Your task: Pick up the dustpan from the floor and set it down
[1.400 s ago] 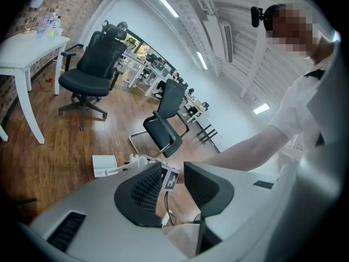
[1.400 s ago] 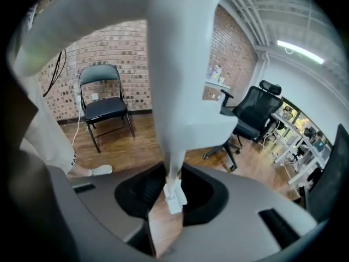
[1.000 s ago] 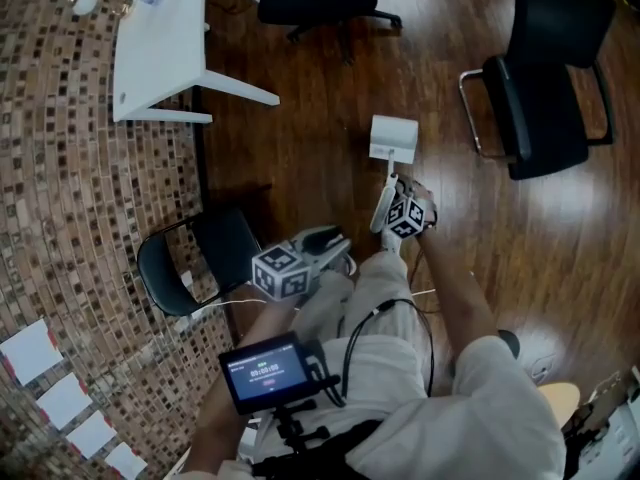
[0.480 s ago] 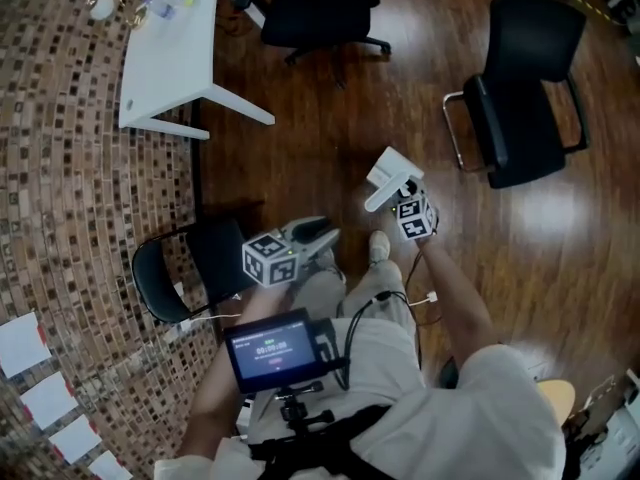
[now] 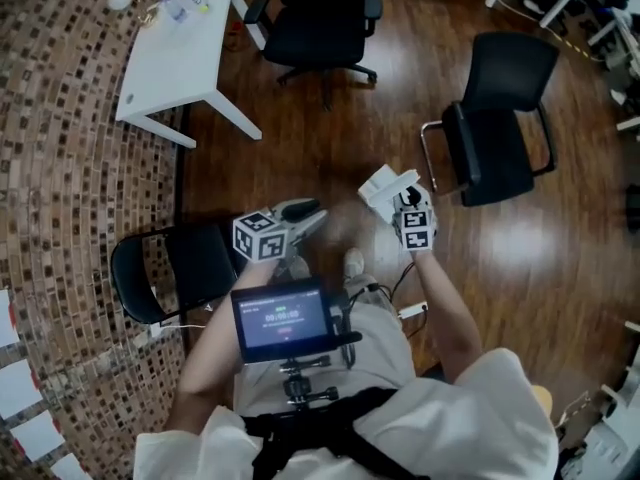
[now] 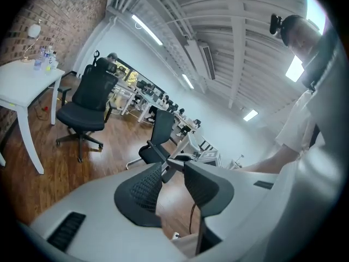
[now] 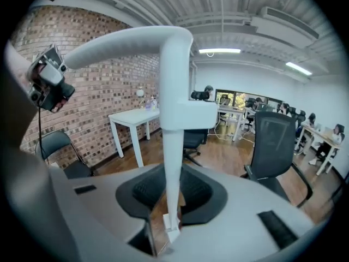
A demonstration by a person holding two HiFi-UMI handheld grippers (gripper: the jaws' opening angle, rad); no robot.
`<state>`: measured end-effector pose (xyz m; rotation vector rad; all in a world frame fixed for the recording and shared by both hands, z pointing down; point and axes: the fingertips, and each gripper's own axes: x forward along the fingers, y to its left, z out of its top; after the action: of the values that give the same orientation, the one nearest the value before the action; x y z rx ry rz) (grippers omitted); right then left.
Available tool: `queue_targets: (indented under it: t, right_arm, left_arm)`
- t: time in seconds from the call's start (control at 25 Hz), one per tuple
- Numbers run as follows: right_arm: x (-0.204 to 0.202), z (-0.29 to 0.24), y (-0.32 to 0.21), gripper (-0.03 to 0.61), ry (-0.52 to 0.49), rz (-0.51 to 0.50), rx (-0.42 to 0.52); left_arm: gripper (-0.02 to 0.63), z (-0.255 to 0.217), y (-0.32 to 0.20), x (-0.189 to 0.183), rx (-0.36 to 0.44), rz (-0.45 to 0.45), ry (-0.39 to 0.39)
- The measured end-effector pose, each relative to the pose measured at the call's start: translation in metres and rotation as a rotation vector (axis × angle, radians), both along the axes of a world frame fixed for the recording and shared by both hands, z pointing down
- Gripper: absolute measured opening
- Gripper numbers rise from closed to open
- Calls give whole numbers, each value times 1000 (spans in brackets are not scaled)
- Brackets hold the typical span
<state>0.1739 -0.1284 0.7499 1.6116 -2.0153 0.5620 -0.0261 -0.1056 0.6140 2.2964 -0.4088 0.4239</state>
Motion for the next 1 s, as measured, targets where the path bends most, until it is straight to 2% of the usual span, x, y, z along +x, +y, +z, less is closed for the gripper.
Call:
queue_targets:
  t: [0.32, 0.64, 0.8, 1.0]
  right_arm:
    - [19, -103, -9, 106, 7, 59, 128]
    - [6, -200, -7, 106, 3, 57, 205]
    - [-11, -250, -12, 106, 3, 26, 234]
    - [-4, -295, 10, 106, 24, 34, 246]
  left_arm:
    - [129, -43, -25, -6, 70, -37, 96]
    - [129, -88, -51, -29, 145, -115, 195]
    - [129, -114, -65, -57, 185, -169, 221]
    - [128, -128, -64, -62, 210, -180, 226]
